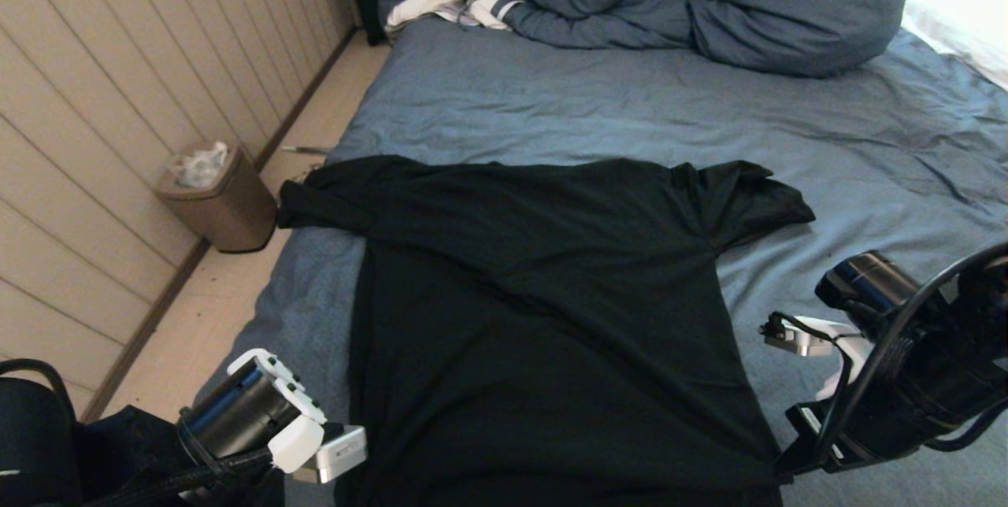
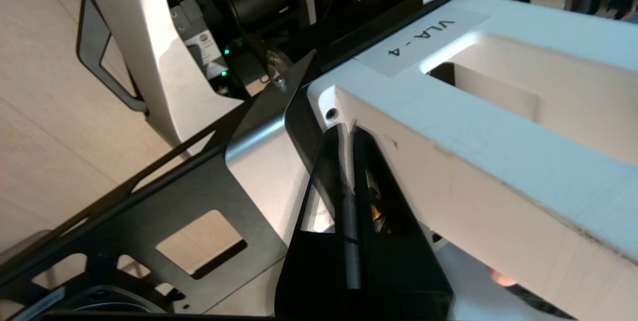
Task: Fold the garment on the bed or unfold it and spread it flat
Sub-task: Unford the black T-shirt
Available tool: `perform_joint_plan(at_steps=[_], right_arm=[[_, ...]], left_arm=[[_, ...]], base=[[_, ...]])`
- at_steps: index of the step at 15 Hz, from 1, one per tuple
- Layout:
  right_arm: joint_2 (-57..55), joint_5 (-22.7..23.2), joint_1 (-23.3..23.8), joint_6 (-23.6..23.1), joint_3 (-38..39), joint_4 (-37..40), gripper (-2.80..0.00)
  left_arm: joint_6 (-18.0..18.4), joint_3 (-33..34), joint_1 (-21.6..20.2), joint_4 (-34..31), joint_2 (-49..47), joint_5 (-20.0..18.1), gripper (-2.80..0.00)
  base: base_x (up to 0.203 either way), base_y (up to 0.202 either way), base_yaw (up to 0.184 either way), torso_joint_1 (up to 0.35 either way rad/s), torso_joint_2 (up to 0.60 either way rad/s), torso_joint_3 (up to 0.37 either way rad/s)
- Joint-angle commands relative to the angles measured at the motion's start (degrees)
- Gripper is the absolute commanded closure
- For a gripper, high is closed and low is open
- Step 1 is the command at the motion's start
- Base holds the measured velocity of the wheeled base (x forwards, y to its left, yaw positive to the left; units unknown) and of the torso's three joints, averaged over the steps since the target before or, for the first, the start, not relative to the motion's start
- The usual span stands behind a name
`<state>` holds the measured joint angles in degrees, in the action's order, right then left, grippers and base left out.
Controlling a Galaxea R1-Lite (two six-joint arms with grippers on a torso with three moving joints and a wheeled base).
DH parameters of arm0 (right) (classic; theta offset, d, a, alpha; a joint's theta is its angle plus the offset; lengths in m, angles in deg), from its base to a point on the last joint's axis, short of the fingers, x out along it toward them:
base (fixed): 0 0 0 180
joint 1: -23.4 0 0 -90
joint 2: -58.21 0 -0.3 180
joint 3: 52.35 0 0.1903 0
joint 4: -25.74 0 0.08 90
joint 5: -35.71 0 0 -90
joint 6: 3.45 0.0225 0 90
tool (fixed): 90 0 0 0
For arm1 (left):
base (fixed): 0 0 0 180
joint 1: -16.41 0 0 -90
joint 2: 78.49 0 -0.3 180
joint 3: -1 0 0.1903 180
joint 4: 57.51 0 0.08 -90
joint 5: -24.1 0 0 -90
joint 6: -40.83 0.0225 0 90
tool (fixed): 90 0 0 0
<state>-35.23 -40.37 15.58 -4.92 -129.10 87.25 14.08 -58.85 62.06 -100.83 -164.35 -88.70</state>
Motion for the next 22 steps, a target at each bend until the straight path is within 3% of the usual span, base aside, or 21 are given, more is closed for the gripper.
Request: perform_joint_plan(at_steps=[1,6,8,13,14,15,16,17,22], right_arm=[[0.1,0.2,0.0,-0.1,-0.1,0.1,-2.8],[1.1,0.4,0.2,0.2,-2.3,0.1,-2.8],[1.2,0.5,0.1,0.4,-4.4,0.1,-2.8],[1.1,0.5,0.1,0.9,-11.4,0.1,-2.8],[1.0,0.4,0.1,1.2,-13.3,0.1,0.0],[0.9,0.4,0.1,1.4,-15.8,0.1,0.0],[0.7,0.3,0.1,1.5,-18.4,0.1,0.0],[0.3,0.3,0.0,1.6,-21.4,0.1,0.0],[-7.2,0.3,-0.6,4.2,-35.1,0.1,0.0]], left_arm=[[-0.2,-0.2,-0.4,-0.1,0.7,0.2,-2.8],[-0.3,-1.2,-1.3,-0.1,5.5,2.5,-2.8],[-0.2,-3.2,-4.3,-0.1,5.1,4.9,-2.8],[3.0,-10.2,-15.8,2.1,0.6,5.3,-2.8],[3.8,-12.7,-18.2,2.3,-0.3,5.4,-2.8],[4.3,-15.9,-20.4,2.3,-0.8,5.4,-2.8],[4.8,-19.2,-22.5,2.3,-1.3,5.4,-0.69],[5.1,-22.9,-24.6,2.3,-2.0,5.3,0.0],[5.6,-37.7,-29.5,2.5,-11.3,5.3,0.0]], base=[[0.0,0.0,0.0,0.0,0.0,0.0],[0.0,0.0,0.0,0.0,0.0,0.0],[0.0,0.0,0.0,0.0,0.0,0.0],[0.0,0.0,0.0,0.0,0.0,0.0],[0.0,0.0,0.0,0.0,0.0,0.0],[0.0,0.0,0.0,0.0,0.0,0.0],[0.0,0.0,0.0,0.0,0.0,0.0],[0.0,0.0,0.0,0.0,0.0,0.0],[0.0,0.0,0.0,0.0,0.0,0.0]])
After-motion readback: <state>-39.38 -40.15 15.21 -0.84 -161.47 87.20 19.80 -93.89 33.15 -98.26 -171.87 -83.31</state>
